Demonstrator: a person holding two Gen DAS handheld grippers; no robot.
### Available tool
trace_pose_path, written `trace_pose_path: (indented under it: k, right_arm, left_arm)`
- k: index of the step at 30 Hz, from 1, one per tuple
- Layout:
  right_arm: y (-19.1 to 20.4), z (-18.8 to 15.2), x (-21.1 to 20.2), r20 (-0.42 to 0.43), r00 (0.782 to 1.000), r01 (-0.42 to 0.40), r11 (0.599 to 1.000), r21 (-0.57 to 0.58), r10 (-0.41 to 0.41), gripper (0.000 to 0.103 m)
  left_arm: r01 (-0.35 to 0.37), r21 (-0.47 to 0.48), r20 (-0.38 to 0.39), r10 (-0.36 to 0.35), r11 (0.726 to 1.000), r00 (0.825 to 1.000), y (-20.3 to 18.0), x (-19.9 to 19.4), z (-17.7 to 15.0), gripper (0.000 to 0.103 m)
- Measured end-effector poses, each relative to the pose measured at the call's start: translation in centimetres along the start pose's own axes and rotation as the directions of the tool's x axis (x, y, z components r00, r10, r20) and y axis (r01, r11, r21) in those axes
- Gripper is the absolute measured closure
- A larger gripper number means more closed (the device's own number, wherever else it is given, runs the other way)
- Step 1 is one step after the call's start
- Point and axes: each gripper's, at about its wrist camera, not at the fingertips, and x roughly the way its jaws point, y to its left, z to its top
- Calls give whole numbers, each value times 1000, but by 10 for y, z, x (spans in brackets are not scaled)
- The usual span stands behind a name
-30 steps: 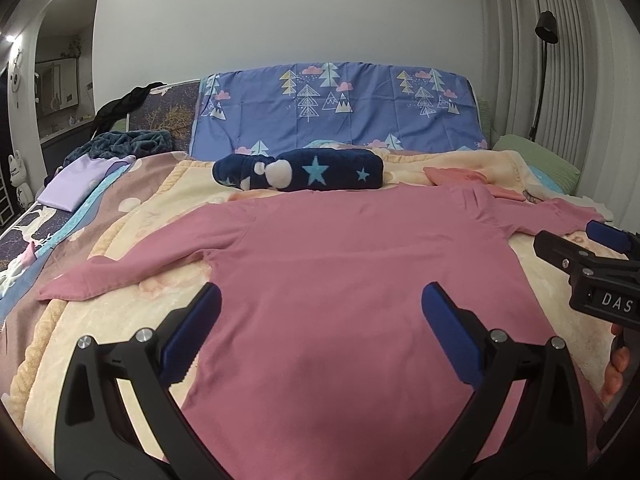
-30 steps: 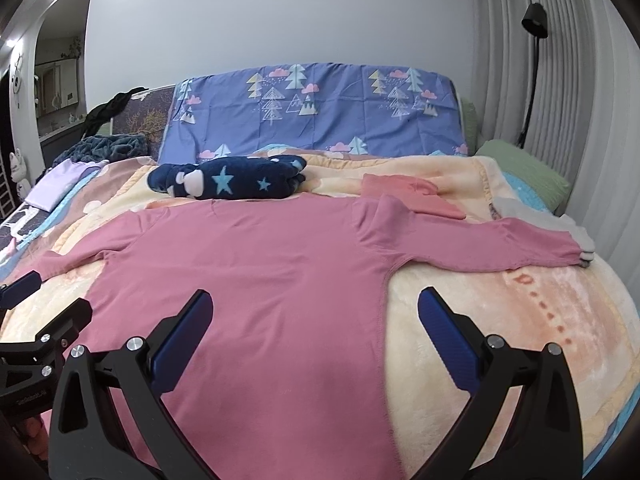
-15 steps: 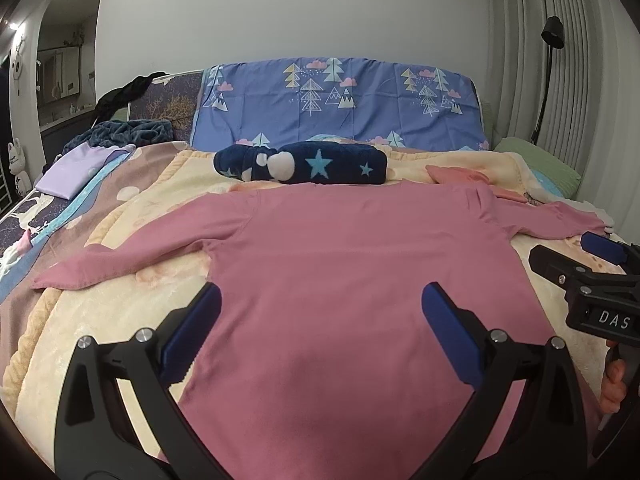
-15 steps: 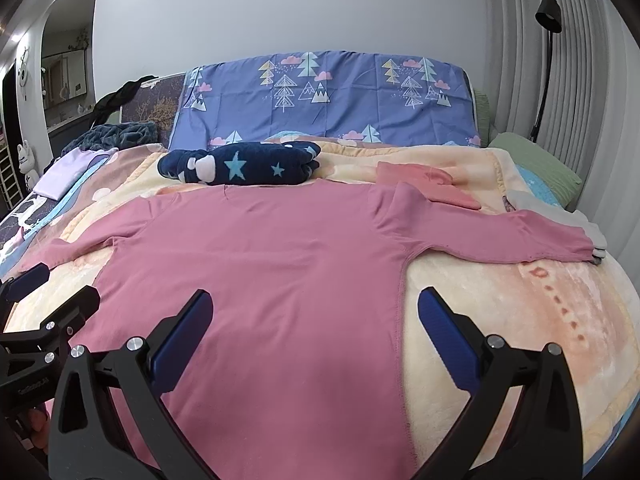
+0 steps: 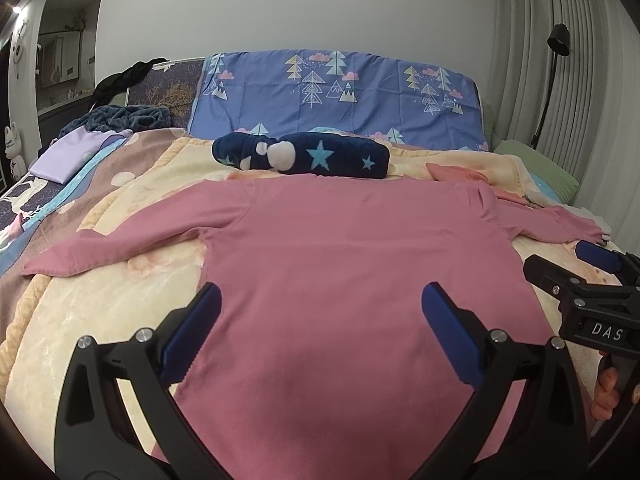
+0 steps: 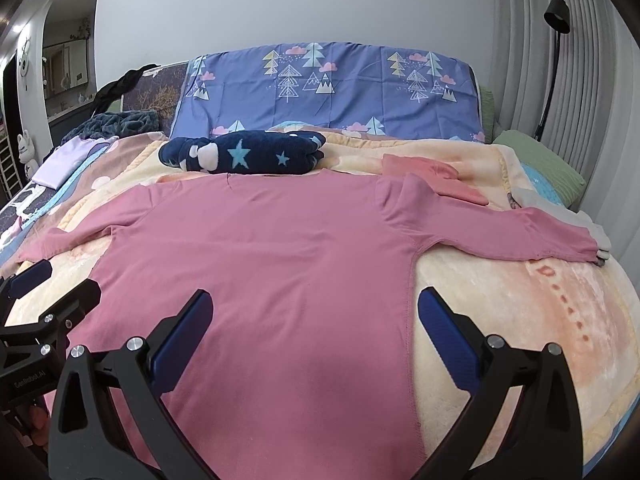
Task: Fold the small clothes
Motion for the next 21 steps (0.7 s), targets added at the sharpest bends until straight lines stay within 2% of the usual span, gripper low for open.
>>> trace_pose_path:
  k: [9, 15, 17, 19, 21]
  right_arm:
    - [5, 2, 8, -16, 1000, -6, 1000, -7, 6, 1]
    - [6, 4, 14, -23, 1000, -8, 1000, -12, 8, 1]
    - [5, 3, 17, -29, 1000, -11, 1000, -12, 10, 1]
    - [4, 2, 22, -42, 999, -11, 1000, -10, 10, 1]
    - [4, 2, 27, -52, 999, -14, 1000, -7, 14, 1]
  left_arm:
    - [12, -29, -35, -13, 1000, 999, 7, 9, -1, 2]
    - [42, -112, -85, -52, 993, 995, 36, 22, 0, 3]
    - [45, -138, -103, -60, 989, 993, 52, 27, 1, 15]
    - [62, -212, -129, -90, 975, 988, 85, 35, 2, 41]
    - [42, -296, -146, -89, 954, 985, 119, 41, 1, 51]
